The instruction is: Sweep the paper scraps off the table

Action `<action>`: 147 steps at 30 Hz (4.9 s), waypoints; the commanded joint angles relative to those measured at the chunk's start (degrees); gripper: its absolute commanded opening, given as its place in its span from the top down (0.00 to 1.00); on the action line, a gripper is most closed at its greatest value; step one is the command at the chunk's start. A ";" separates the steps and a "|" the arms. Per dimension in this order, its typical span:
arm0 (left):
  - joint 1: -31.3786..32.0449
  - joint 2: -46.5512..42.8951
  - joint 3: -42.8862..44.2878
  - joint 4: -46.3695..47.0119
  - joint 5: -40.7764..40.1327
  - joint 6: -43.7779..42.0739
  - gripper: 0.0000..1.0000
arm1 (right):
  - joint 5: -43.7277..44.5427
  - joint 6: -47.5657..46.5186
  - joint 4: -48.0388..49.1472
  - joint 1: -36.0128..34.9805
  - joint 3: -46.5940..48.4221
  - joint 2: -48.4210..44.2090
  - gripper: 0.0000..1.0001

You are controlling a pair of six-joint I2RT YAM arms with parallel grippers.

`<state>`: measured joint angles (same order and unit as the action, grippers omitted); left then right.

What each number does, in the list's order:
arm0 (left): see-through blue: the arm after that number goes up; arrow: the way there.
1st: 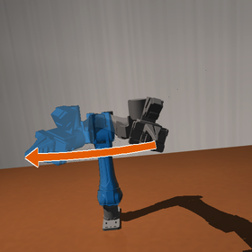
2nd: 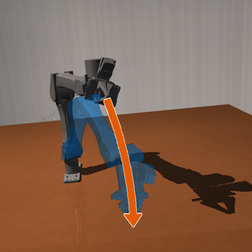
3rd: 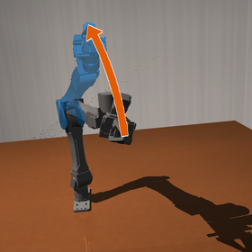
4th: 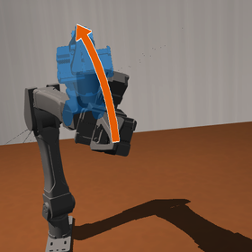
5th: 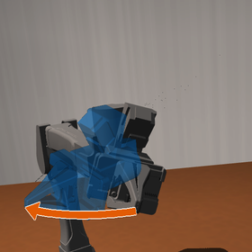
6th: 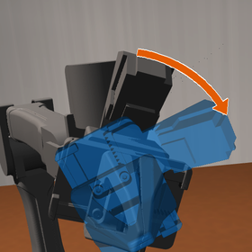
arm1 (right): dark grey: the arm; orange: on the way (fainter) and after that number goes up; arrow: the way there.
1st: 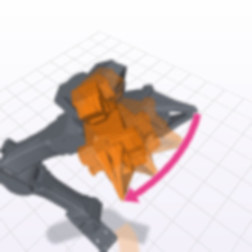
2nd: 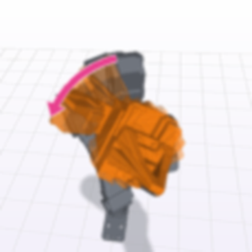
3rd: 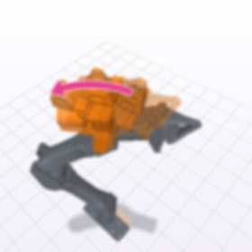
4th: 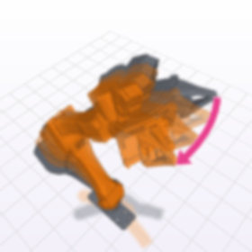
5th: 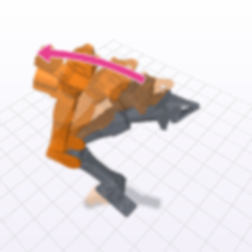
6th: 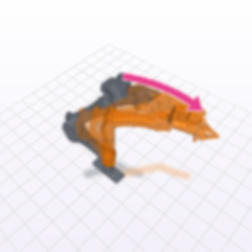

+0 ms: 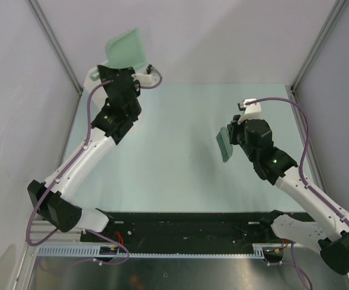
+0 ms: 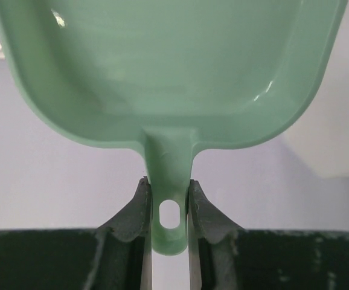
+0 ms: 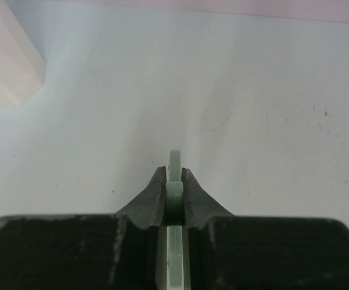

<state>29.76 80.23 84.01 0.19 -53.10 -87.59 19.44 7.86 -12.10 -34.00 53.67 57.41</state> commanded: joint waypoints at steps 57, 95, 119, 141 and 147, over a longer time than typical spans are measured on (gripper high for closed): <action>7.25 14.62 -4.29 -49.49 61.96 55.41 0.27 | 5.85 -3.72 5.32 -3.96 -1.11 0.95 1.00; -21.58 -5.43 -23.80 -45.80 77.97 55.07 0.21 | 22.50 -45.07 39.75 -40.53 7.85 49.93 0.08; -21.85 -3.94 -24.42 -45.54 77.10 54.81 0.21 | -63.39 -17.89 -4.51 -19.54 16.99 34.53 0.00; -23.16 -3.23 -27.49 -45.45 77.53 51.74 0.00 | -40.12 -0.66 -8.56 26.06 0.48 16.34 0.00; -25.80 -3.32 -29.95 -41.51 81.93 50.85 0.00 | -29.30 1.63 -2.33 28.55 -5.15 11.50 0.00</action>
<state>6.02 77.25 55.46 -44.99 24.01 -35.11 -18.22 6.13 -21.08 -5.80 50.48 72.71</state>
